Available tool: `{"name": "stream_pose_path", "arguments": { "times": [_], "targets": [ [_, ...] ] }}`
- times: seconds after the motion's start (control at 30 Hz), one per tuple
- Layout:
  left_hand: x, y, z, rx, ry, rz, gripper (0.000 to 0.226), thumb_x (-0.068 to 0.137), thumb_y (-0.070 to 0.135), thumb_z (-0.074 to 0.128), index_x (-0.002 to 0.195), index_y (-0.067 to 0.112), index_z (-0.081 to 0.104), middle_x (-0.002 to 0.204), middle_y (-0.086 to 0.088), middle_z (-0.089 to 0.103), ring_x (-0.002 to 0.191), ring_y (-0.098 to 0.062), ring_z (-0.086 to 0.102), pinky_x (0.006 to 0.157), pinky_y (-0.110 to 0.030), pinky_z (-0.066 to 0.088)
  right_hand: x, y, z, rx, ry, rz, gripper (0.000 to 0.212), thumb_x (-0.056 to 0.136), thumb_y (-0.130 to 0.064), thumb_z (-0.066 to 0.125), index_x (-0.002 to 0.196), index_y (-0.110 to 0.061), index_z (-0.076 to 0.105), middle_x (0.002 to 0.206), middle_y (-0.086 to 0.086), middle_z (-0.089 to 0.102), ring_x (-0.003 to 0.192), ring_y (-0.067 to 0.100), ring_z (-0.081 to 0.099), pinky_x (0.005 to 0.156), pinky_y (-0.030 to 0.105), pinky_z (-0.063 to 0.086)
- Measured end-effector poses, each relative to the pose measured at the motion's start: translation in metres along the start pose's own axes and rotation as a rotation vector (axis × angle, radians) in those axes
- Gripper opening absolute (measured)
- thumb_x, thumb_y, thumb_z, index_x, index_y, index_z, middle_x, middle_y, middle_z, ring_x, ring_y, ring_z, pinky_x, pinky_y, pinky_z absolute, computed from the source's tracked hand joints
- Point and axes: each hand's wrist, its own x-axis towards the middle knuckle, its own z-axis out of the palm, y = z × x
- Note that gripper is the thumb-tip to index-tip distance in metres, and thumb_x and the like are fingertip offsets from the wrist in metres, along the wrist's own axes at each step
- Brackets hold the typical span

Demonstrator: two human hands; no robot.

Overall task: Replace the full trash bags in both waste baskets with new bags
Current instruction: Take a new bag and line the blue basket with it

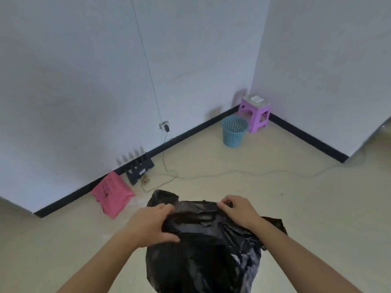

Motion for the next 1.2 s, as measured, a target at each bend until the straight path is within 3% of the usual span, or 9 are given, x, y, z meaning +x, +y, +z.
{"name": "stream_pose_path", "arguments": {
  "times": [0.13, 0.27, 0.4, 0.47, 0.57, 0.7, 0.9, 1.07, 1.2],
  "targets": [
    [0.091, -0.014, -0.052, -0.010, 0.172, 0.034, 0.097, 0.074, 0.092, 0.006, 0.151, 0.034, 0.015, 0.089, 0.014, 0.065, 0.079, -0.008, 0.064, 0.079, -0.029, 0.054, 0.052, -0.012, -0.062, 0.066, 0.214, -0.011, 0.019, 0.096, -0.050, 0.055, 0.093, -0.034, 0.064, 0.095, -0.015, 0.068, 0.090, 0.007, 0.060, 0.078, 0.024, 0.043],
    [0.196, -0.005, -0.085, 0.170, 0.455, 0.145, 0.084, 0.079, 0.077, 0.045, 0.143, 0.024, 0.036, 0.122, -0.004, 0.056, 0.108, -0.025, 0.058, 0.092, -0.042, 0.052, 0.078, -0.007, -0.104, 0.150, 0.371, -0.054, 0.012, 0.096, -0.047, 0.057, 0.094, -0.037, 0.064, 0.094, -0.018, 0.068, 0.087, 0.000, 0.060, 0.078, 0.017, 0.044],
    [0.310, 0.036, -0.120, 0.336, 0.255, 0.197, 0.067, 0.086, 0.057, 0.057, 0.141, 0.025, 0.039, 0.146, -0.008, 0.039, 0.138, -0.031, 0.036, 0.116, -0.054, 0.022, 0.110, 0.028, -0.148, 0.062, 0.390, -0.064, 0.029, 0.096, -0.058, 0.046, 0.103, -0.036, 0.064, 0.099, -0.016, 0.065, 0.091, 0.002, 0.059, 0.084, 0.024, 0.048],
    [0.363, 0.061, -0.136, 0.399, 0.163, 0.146, 0.035, 0.095, 0.044, 0.047, 0.119, 0.021, 0.058, 0.118, -0.002, 0.063, 0.112, -0.023, 0.058, 0.100, -0.040, 0.040, 0.132, 0.052, -0.171, -0.038, 0.365, -0.009, 0.050, 0.089, -0.076, 0.034, 0.112, -0.038, 0.058, 0.105, -0.017, 0.061, 0.094, 0.004, 0.058, 0.086, 0.027, 0.048],
    [0.437, 0.089, -0.158, 0.418, 0.131, 0.069, 0.029, 0.097, 0.035, 0.042, 0.104, 0.018, 0.063, 0.095, -0.001, 0.068, 0.083, -0.019, 0.063, 0.066, -0.030, 0.039, 0.176, 0.094, -0.210, -0.227, 0.277, 0.119, 0.081, 0.077, -0.089, 0.039, 0.141, -0.040, 0.037, 0.126, -0.013, 0.050, 0.110, 0.012, 0.057, 0.093, 0.034, 0.049],
    [0.525, 0.103, -0.200, 0.465, 0.123, -0.049, 0.037, 0.099, 0.047, 0.037, 0.105, 0.021, 0.063, 0.098, 0.002, 0.068, 0.093, -0.018, 0.063, 0.103, -0.044, 0.037, 0.246, 0.147, -0.274, -0.311, 0.212, 0.331, 0.097, 0.084, -0.062, 0.061, 0.156, -0.025, 0.008, 0.133, 0.004, 0.049, 0.113, 0.025, 0.057, 0.087, 0.039, 0.050],
    [0.624, 0.094, -0.265, 0.658, 0.103, -0.052, 0.039, 0.092, 0.053, 0.051, 0.115, 0.021, 0.058, 0.120, -0.005, 0.060, 0.119, -0.026, 0.048, 0.110, -0.053, 0.025, 0.365, 0.168, -0.389, -0.468, 0.007, 0.402, 0.043, 0.092, -0.052, 0.053, 0.113, -0.016, 0.062, 0.111, 0.005, 0.067, 0.098, 0.025, 0.063, 0.072, 0.032, 0.042],
    [0.699, 0.066, -0.286, 0.561, -0.022, -0.136, 0.021, 0.094, 0.034, 0.056, 0.108, 0.020, 0.064, 0.096, 0.000, 0.064, 0.089, -0.016, 0.059, 0.083, -0.031, 0.047, 0.461, 0.154, -0.439, -0.407, 0.304, 0.213, 0.021, 0.094, -0.035, 0.046, 0.108, -0.021, 0.053, 0.100, 0.003, 0.067, 0.088, 0.027, 0.064, 0.071, 0.034, 0.047],
    [0.780, 0.032, -0.292, 0.347, -0.020, -0.155, 0.023, 0.098, 0.036, 0.049, 0.105, 0.019, 0.064, 0.083, 0.004, 0.058, 0.074, -0.012, 0.060, 0.072, -0.023, 0.049, 0.543, 0.151, -0.457, -0.274, 0.361, 0.121, 0.043, 0.089, -0.044, 0.055, 0.127, -0.027, 0.044, 0.111, -0.001, 0.061, 0.093, 0.019, 0.062, 0.080, 0.034, 0.051]
  ]
}}
